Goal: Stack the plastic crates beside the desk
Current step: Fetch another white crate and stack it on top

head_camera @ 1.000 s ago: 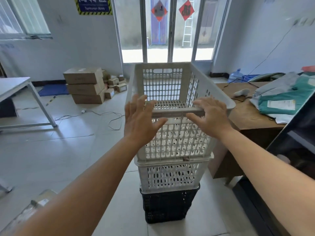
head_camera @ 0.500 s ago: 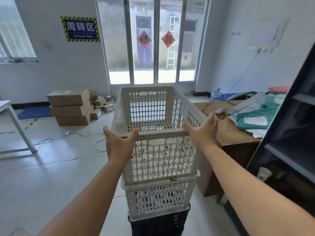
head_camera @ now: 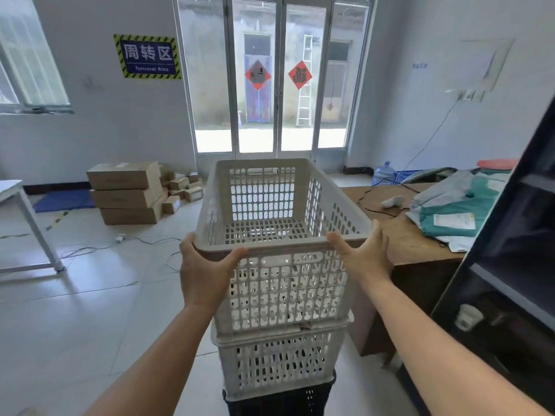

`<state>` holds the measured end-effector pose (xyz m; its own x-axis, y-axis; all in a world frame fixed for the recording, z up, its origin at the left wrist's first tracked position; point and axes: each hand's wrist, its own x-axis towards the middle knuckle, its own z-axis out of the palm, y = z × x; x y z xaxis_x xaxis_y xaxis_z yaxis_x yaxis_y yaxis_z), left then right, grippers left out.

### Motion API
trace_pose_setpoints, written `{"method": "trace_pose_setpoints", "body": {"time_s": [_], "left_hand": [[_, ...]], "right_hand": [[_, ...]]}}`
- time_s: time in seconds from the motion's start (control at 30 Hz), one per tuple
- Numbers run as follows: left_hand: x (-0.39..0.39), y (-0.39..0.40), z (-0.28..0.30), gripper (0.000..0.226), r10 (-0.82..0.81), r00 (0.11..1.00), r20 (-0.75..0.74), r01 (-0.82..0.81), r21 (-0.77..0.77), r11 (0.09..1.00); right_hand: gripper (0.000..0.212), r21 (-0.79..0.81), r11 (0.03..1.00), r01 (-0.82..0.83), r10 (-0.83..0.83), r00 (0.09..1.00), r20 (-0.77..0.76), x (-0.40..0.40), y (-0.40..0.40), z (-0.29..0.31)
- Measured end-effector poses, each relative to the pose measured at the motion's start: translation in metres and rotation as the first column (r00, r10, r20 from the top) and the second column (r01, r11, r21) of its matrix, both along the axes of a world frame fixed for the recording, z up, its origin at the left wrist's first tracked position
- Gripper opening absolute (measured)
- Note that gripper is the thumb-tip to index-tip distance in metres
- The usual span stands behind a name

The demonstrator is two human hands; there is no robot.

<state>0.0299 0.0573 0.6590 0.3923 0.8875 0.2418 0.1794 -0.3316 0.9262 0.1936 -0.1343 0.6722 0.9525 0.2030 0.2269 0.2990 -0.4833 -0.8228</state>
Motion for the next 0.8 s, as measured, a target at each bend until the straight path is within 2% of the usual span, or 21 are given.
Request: {"method": "trace_pose_setpoints", "body": {"time_s": [0.13,0.3,0.63,0.8], "left_hand": [[0.001,0.004,-0.001,0.093,0.013,1.0,0.008,-0.013,0.018,1.0],[0.0,0.007,0.001,0.093,-0.001,1.0,0.0,0.001,0.01,1.0],[0.002,0.005,0.003,0.099,-0.07,0.997,-0.013,0.069,-0.052,0.996],[-0.001,-0.009,-0.001,0.111,-0.091,0.995,-0.05,0.089,-0.038,0.995]], "right_hand": [[0.126,0.0,1.0,0.004,-0.004,1.0,0.022,-0.002,0.001,-0.003],[0.108,0.01,1.0,0.013,-0.014,0.999,0.034,-0.001,0.003,-0.004],[0.112,0.025,1.0,-0.004,0.005,0.998,-0.066,-0.009,-0.001,0.007],[0.119,-0.051,0.998,-0.043,0.037,0.994,-0.107,-0.028,-0.004,0.009]]}}
